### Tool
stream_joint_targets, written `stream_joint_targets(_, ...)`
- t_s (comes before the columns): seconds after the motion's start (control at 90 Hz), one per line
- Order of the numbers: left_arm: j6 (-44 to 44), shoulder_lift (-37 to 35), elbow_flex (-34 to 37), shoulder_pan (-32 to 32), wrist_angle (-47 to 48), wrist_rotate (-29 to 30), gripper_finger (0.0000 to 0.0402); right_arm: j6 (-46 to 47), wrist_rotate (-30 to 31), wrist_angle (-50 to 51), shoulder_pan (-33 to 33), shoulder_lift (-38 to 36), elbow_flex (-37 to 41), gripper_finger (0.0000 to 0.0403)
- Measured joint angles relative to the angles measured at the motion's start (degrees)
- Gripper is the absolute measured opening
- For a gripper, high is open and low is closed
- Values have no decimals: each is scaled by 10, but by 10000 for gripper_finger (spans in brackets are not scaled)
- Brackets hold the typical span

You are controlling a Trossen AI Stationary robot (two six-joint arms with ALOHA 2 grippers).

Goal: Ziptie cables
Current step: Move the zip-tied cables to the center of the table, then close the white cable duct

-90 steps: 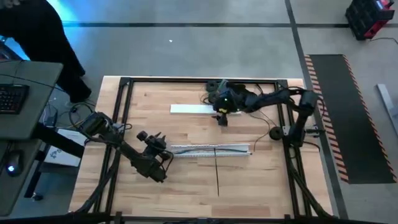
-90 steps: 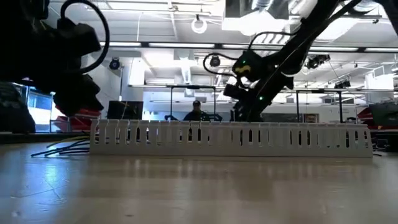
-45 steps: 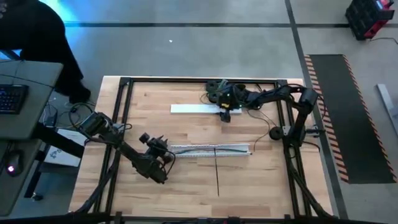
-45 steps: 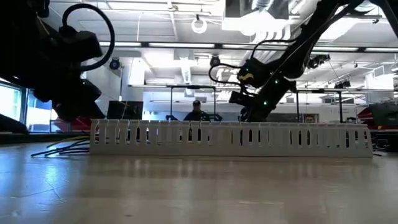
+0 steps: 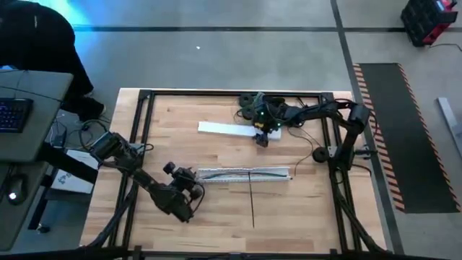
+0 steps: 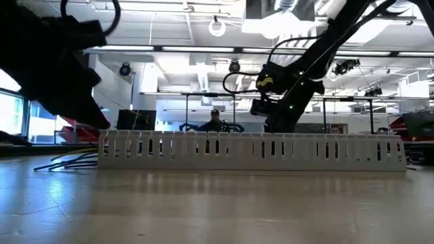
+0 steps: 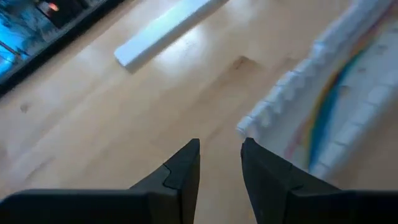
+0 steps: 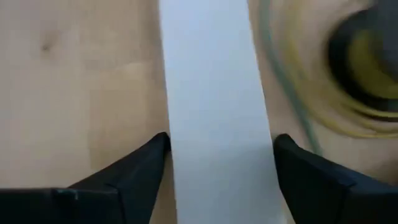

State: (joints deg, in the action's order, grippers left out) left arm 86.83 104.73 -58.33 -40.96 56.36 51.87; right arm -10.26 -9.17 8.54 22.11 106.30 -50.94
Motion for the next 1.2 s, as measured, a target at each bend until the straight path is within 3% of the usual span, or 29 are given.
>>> stream_joint_targets(0.211, 6, 0, -44, -55, -13, -26, 100, 98, 66, -3, -113, 0, 0, 251)
stream_joint_targets(0.422, 62, 0, -51, -111, -9, 21, 100, 153, 137, -22, -184, 0, 3, 249)
stream_joint_targets(0.6, 76, 0, -51, -129, -6, 52, 100, 132, 126, -83, -188, 1, 4, 260)
stream_joint_targets(0.833, 72, 0, -51, -123, -2, 57, 100, 98, 61, -143, -176, 4, 5, 317)
stream_joint_targets(0.922, 71, 0, -51, -121, -2, 58, 100, 80, 70, -177, -177, 7, 5, 331)
stream_joint_targets(1.2, 69, 0, -51, -119, -2, 57, 100, 92, 75, -288, -176, 80, 0, 327)
